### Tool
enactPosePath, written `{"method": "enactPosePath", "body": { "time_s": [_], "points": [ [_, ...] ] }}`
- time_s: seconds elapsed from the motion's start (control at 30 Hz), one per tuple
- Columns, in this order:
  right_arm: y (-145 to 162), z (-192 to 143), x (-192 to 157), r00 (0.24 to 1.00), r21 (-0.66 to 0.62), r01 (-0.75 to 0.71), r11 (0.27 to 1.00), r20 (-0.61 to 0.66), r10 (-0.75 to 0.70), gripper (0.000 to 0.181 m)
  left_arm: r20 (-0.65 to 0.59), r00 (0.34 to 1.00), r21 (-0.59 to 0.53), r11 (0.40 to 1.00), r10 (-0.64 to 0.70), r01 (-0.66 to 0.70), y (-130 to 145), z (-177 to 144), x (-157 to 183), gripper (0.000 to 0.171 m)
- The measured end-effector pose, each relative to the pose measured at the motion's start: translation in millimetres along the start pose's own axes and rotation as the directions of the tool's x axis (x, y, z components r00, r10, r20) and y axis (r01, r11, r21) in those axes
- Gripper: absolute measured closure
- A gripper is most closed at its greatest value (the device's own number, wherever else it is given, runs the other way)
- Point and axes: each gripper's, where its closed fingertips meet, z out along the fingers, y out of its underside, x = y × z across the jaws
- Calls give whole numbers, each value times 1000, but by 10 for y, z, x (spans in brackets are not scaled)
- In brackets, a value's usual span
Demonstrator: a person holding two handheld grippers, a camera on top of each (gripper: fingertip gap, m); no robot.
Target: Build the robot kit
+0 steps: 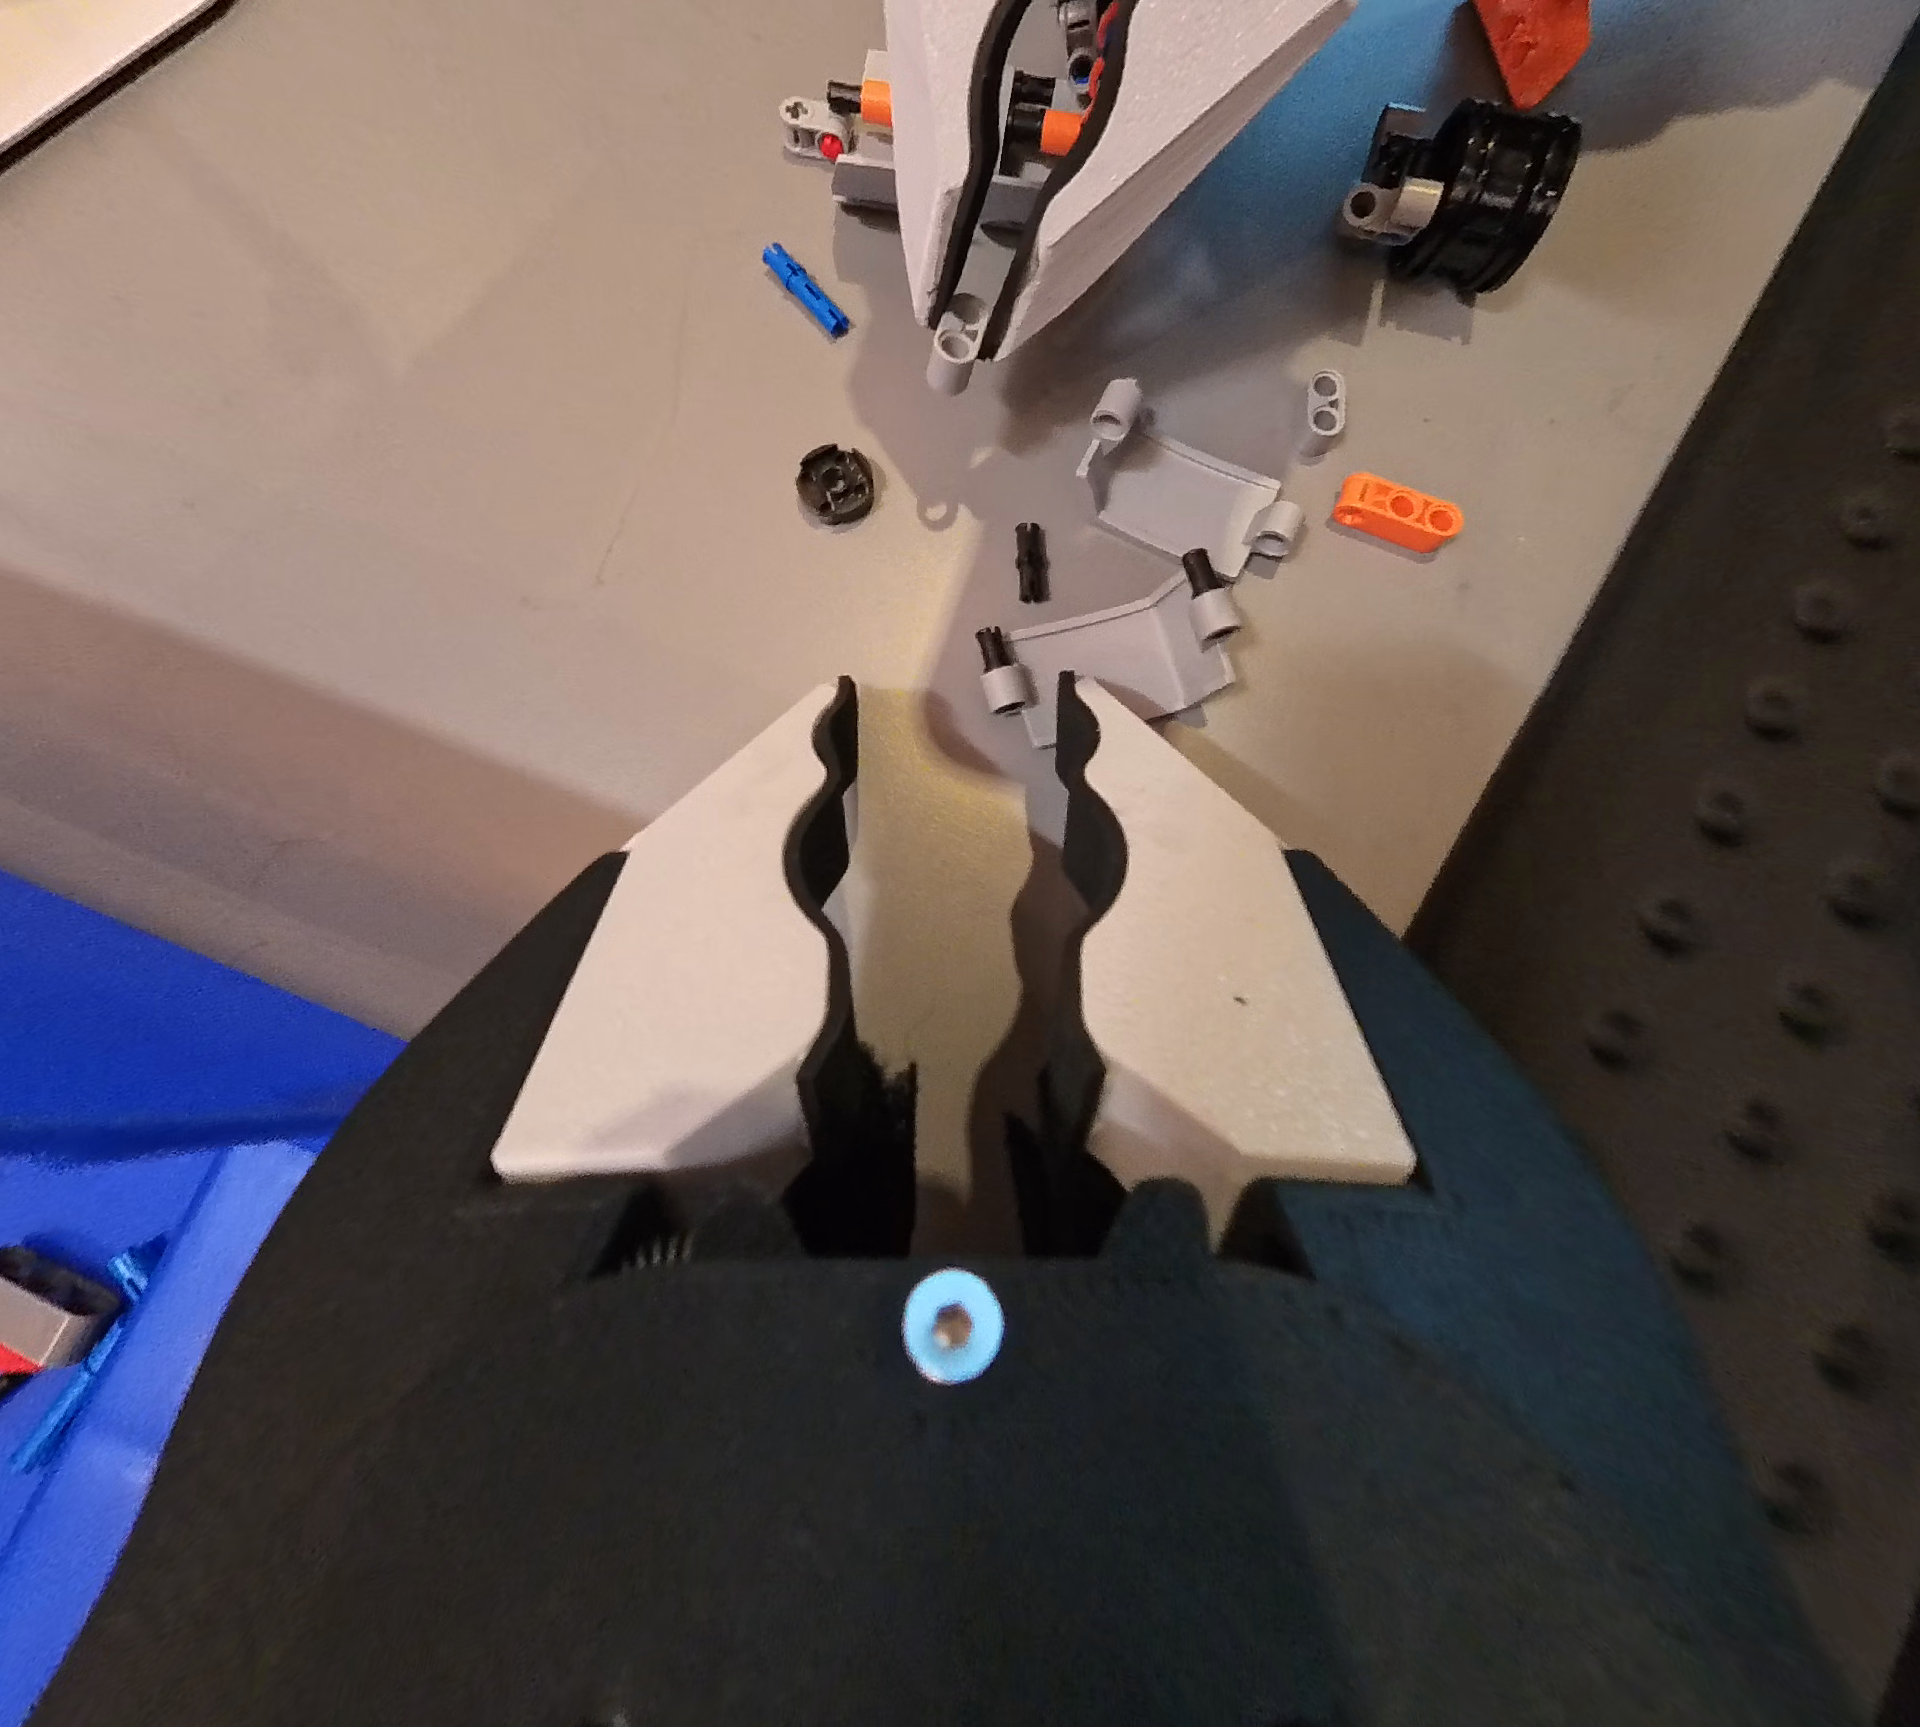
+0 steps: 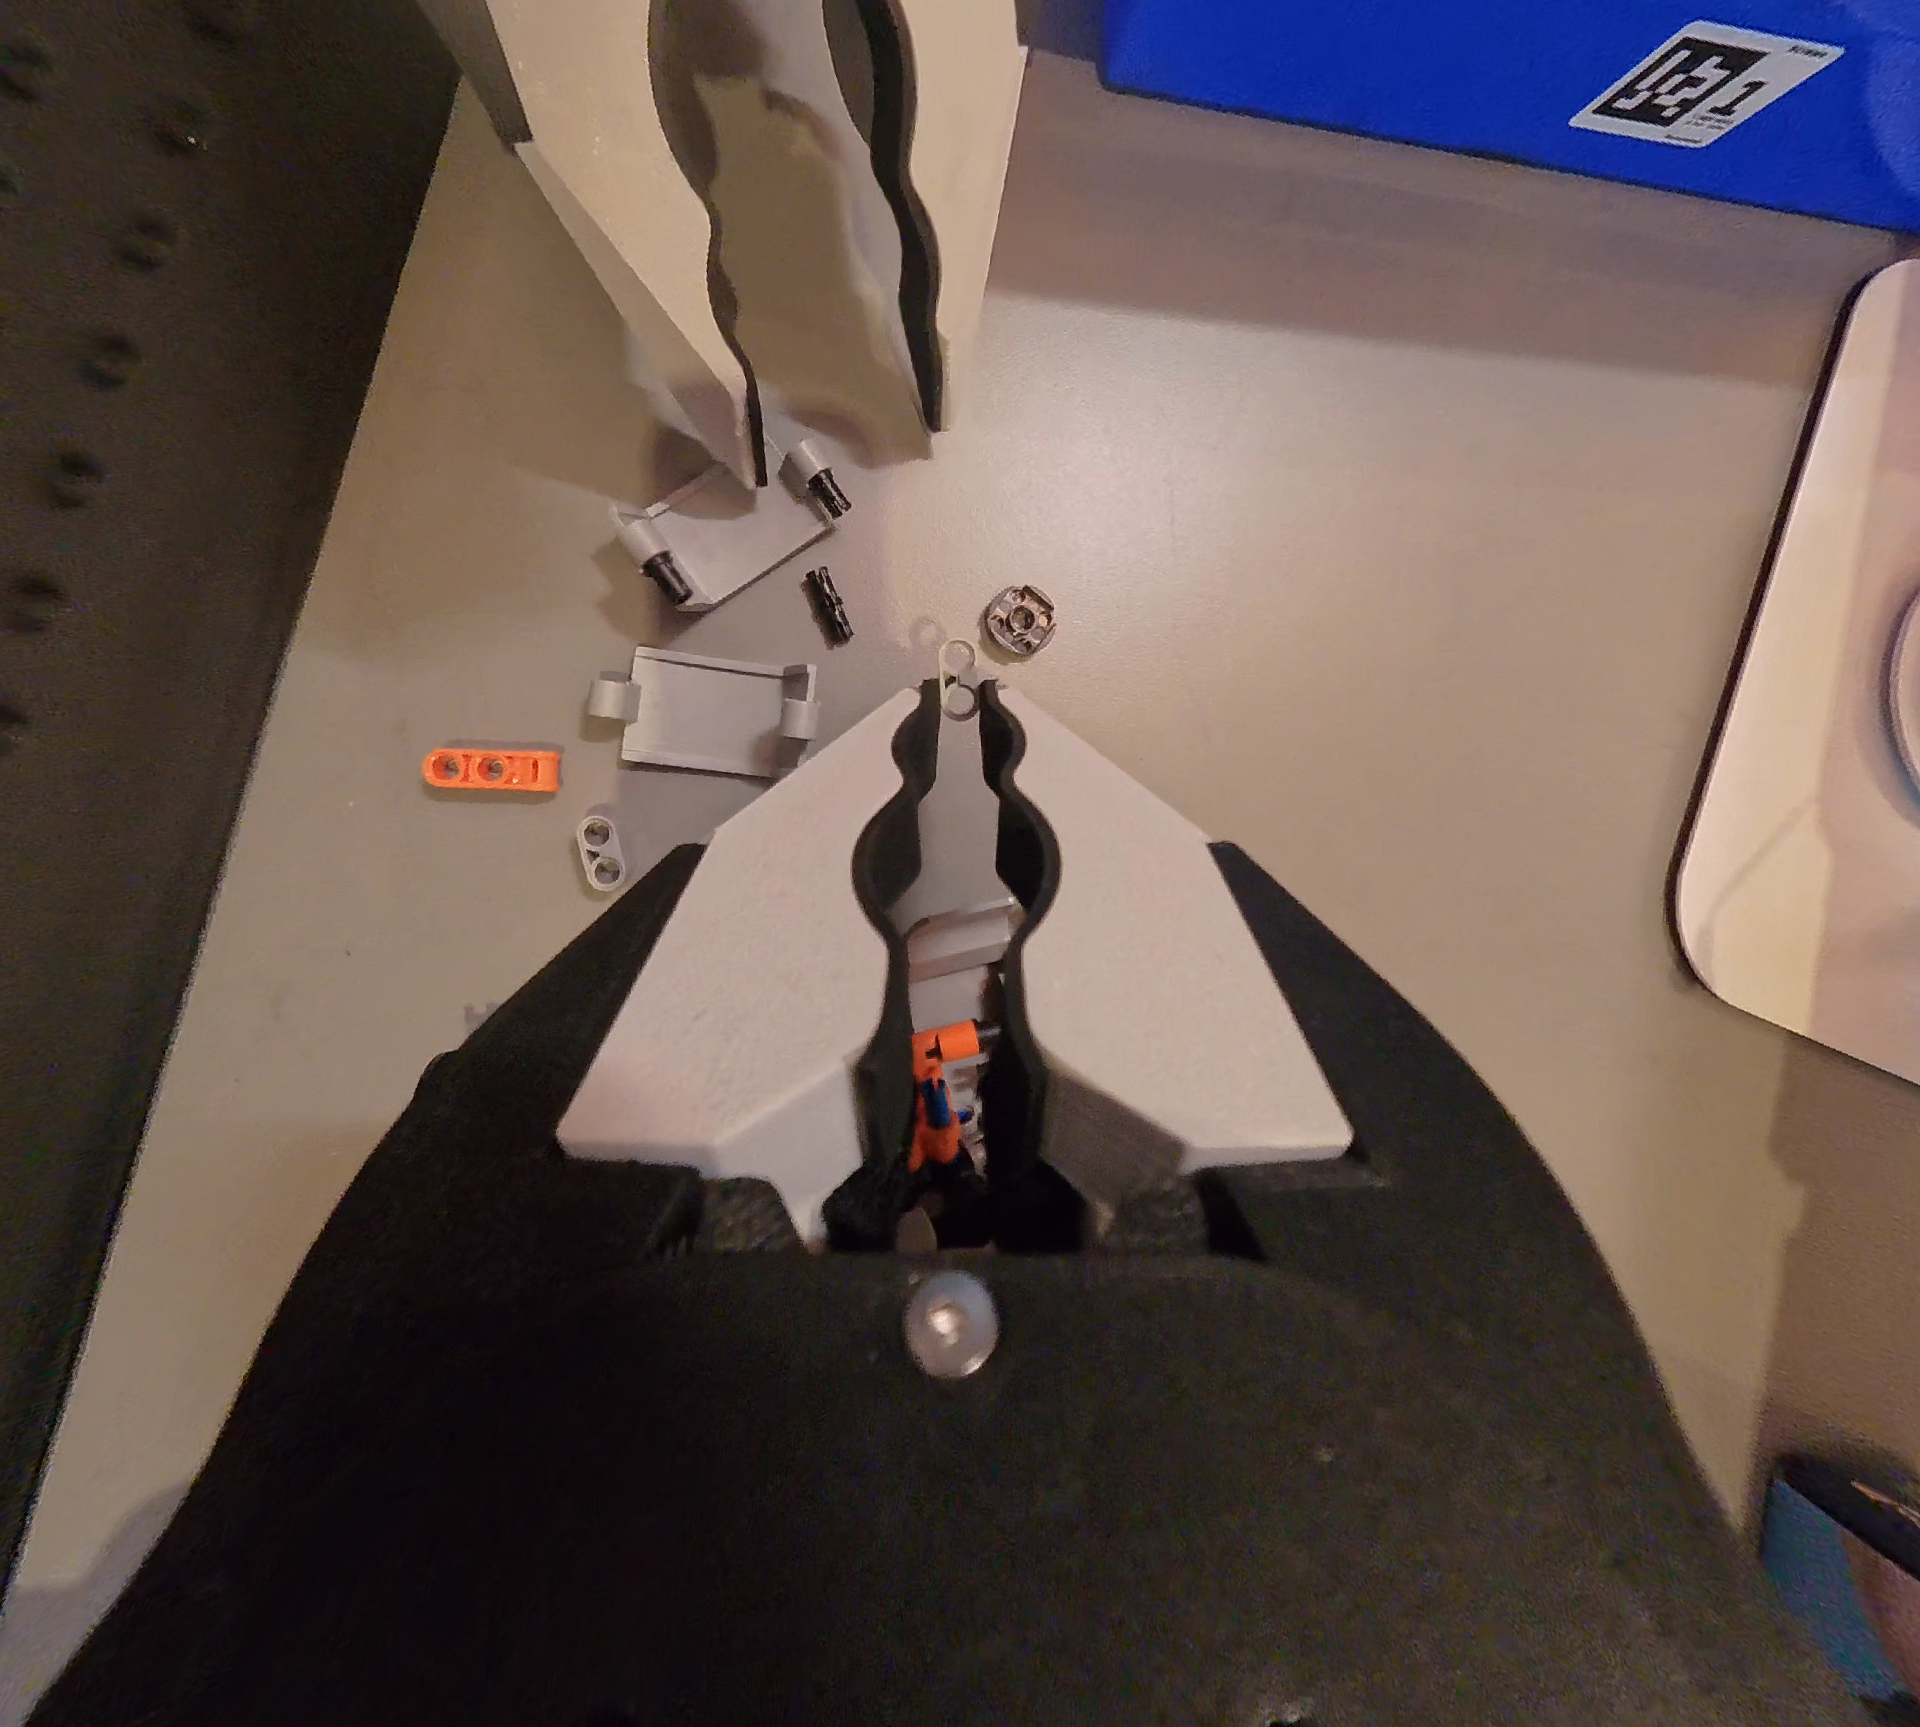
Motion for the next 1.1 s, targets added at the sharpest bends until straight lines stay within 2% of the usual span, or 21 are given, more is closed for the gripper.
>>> {"method": "enactPosePath", "body": {
  "time_s": [0.83, 1.1],
  "points": [
    [-125, -66, -65, 1000, 47, 2, 999, 17, -3, 176, -10, 1000, -65, 998, 4, -5, 76, -46, 136, 133],
    [-134, -58, -83, 1000, 49, 6, 999, 20, -7, 176, -14, 999, -72, 997, -31, 30, 48, 17, 124, 145]
  ]
}}
